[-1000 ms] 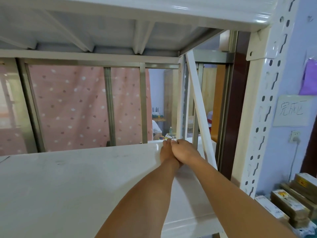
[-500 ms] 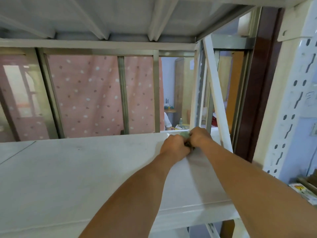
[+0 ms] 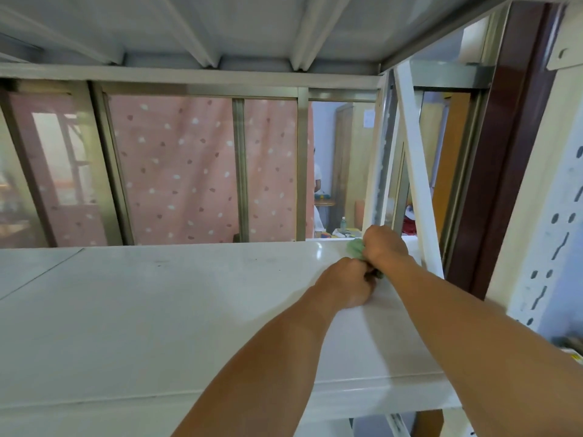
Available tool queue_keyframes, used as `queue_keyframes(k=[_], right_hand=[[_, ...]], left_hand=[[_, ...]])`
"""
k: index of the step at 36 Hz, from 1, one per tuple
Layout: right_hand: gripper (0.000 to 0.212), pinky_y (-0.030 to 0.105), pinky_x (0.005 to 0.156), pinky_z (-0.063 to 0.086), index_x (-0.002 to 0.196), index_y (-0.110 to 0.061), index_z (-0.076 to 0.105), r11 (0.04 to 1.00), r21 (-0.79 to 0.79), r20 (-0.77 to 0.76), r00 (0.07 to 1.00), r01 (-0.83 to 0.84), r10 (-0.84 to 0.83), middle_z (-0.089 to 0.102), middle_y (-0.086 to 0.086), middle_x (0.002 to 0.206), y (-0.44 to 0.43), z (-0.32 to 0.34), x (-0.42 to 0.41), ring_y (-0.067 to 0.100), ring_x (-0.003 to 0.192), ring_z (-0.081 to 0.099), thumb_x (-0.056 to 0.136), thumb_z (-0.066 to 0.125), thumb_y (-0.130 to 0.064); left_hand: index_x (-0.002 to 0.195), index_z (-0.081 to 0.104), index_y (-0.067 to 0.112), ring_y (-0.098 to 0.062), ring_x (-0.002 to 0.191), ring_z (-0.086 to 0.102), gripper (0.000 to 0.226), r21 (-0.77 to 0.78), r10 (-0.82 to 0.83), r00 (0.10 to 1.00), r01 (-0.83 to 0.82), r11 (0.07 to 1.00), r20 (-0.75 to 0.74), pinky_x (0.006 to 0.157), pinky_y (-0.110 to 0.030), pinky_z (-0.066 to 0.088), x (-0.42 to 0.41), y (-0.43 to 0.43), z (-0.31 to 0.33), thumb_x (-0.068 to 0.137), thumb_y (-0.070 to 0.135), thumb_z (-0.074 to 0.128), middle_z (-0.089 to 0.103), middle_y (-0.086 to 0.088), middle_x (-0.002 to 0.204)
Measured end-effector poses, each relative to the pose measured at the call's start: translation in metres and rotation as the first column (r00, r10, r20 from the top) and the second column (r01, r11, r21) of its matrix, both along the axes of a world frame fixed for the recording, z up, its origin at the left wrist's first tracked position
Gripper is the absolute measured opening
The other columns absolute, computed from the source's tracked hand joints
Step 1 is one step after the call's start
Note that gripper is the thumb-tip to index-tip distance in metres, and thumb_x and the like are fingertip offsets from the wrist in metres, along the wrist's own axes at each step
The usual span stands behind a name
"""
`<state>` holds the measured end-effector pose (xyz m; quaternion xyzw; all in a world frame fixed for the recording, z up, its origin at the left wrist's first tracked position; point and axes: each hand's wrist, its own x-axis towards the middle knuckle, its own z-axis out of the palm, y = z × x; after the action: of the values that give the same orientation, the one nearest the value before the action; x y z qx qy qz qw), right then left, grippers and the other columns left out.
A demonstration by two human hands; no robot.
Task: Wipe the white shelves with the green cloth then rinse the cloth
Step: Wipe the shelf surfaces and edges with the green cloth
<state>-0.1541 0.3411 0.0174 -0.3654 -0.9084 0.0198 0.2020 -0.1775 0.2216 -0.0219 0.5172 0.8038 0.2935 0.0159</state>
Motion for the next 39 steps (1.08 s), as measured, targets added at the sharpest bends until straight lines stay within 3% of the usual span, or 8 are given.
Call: queue_keyframes(k=[5, 10, 15, 21, 24, 29, 33, 39], right_hand=[[0.031, 0.037, 0.085, 0.048, 0.120, 0.000, 0.062, 0.998, -0.056, -0.010, 1.000, 0.024, -0.024, 0.060, 0.021, 0.121, 0.012, -0.009, 0.005, 0.038, 0.112, 0.060, 0.095, 0.043, -0.002], [0.024, 0.037, 0.084, 0.051, 0.113, -0.003, 0.064, 0.990, -0.135, -0.067, 0.997, 0.033, -0.042, 0.064, 0.018, 0.115, 0.009, -0.011, 0.006, 0.034, 0.106, 0.063, 0.090, 0.055, -0.007], [0.026, 0.036, 0.087, 0.050, 0.112, -0.006, 0.066, 0.982, -0.187, -0.096, 0.995, -0.002, -0.017, 0.065, 0.015, 0.116, 0.008, -0.010, -0.006, 0.033, 0.109, 0.061, 0.092, 0.050, -0.010], [0.034, 0.038, 0.101, 0.031, 0.120, -0.018, 0.063, 0.998, 0.062, 0.023, 1.000, 0.016, -0.018, 0.043, 0.011, 0.137, 0.013, -0.024, -0.004, 0.031, 0.131, 0.033, 0.090, 0.049, -0.027], [0.052, 0.040, 0.111, 0.027, 0.144, -0.019, 0.043, 0.992, -0.074, 0.074, 0.991, -0.103, 0.109, 0.031, 0.013, 0.154, 0.014, -0.027, -0.006, 0.033, 0.141, 0.027, 0.092, 0.046, -0.021], [0.065, 0.036, 0.096, 0.043, 0.153, -0.037, 0.029, 0.923, -0.324, 0.100, 0.963, -0.207, 0.251, 0.047, 0.010, 0.149, 0.018, -0.027, -0.012, 0.031, 0.120, 0.055, 0.092, 0.041, -0.019], [0.056, 0.038, 0.104, 0.037, 0.152, -0.024, 0.034, 0.917, -0.311, 0.103, 0.951, -0.249, 0.293, 0.041, 0.014, 0.153, 0.010, -0.023, -0.011, 0.033, 0.130, 0.047, 0.096, 0.032, -0.029], [0.059, 0.044, 0.115, 0.029, 0.153, -0.012, 0.030, 0.933, -0.268, 0.170, 0.941, -0.241, 0.292, 0.030, 0.015, 0.159, -0.007, -0.026, -0.017, 0.032, 0.142, 0.034, 0.096, 0.028, -0.024]], left_hand=[[0.068, 0.065, 0.019, -0.030, 0.081, 0.059, 0.031, 0.045, 0.078, 0.994, -0.075, 0.996, -0.070, 0.068, -0.037, 0.052, -0.002, -0.001, 0.002, 0.072, 0.031, 0.036, 0.066, -0.005, 0.082], [0.055, 0.052, 0.022, -0.029, 0.073, 0.056, 0.024, -0.002, 0.132, 0.983, -0.133, 0.991, -0.125, 0.060, -0.033, 0.046, 0.002, -0.002, 0.000, 0.078, 0.030, 0.047, 0.060, -0.004, 0.071], [0.057, 0.049, 0.023, -0.024, 0.067, 0.050, 0.029, 0.037, 0.147, 0.976, -0.143, 0.989, -0.161, 0.059, -0.030, 0.036, 0.005, -0.004, 0.004, 0.086, 0.027, 0.055, 0.054, -0.002, 0.069], [0.058, 0.047, 0.024, -0.024, 0.074, 0.051, 0.026, 0.031, 0.160, 0.962, -0.158, 0.987, -0.222, 0.060, -0.031, 0.036, 0.009, -0.009, 0.008, 0.083, 0.024, 0.054, 0.049, 0.000, 0.072], [0.060, 0.055, 0.022, -0.029, 0.077, 0.055, 0.023, 0.027, 0.181, 0.957, -0.179, 0.983, -0.225, 0.060, -0.030, 0.037, 0.010, -0.014, 0.008, 0.083, 0.025, 0.054, 0.057, -0.003, 0.076], [0.061, 0.050, 0.020, -0.027, 0.072, 0.054, 0.025, 0.018, 0.201, 0.949, -0.203, 0.979, -0.243, 0.057, -0.030, 0.034, 0.013, -0.029, 0.006, 0.084, 0.029, 0.051, 0.060, -0.002, 0.076], [0.057, 0.051, 0.015, -0.029, 0.072, 0.053, 0.031, 0.016, 0.223, 0.934, -0.228, 0.974, -0.280, 0.059, -0.031, 0.039, 0.009, -0.049, 0.011, 0.085, 0.029, 0.051, 0.060, -0.005, 0.076], [0.082, 0.074, 0.014, -0.025, 0.085, 0.058, 0.031, 0.028, 0.226, 0.918, -0.229, 0.973, -0.326, 0.075, -0.034, 0.052, -0.013, -0.089, 0.019, 0.084, 0.033, 0.049, 0.066, -0.003, 0.088]])
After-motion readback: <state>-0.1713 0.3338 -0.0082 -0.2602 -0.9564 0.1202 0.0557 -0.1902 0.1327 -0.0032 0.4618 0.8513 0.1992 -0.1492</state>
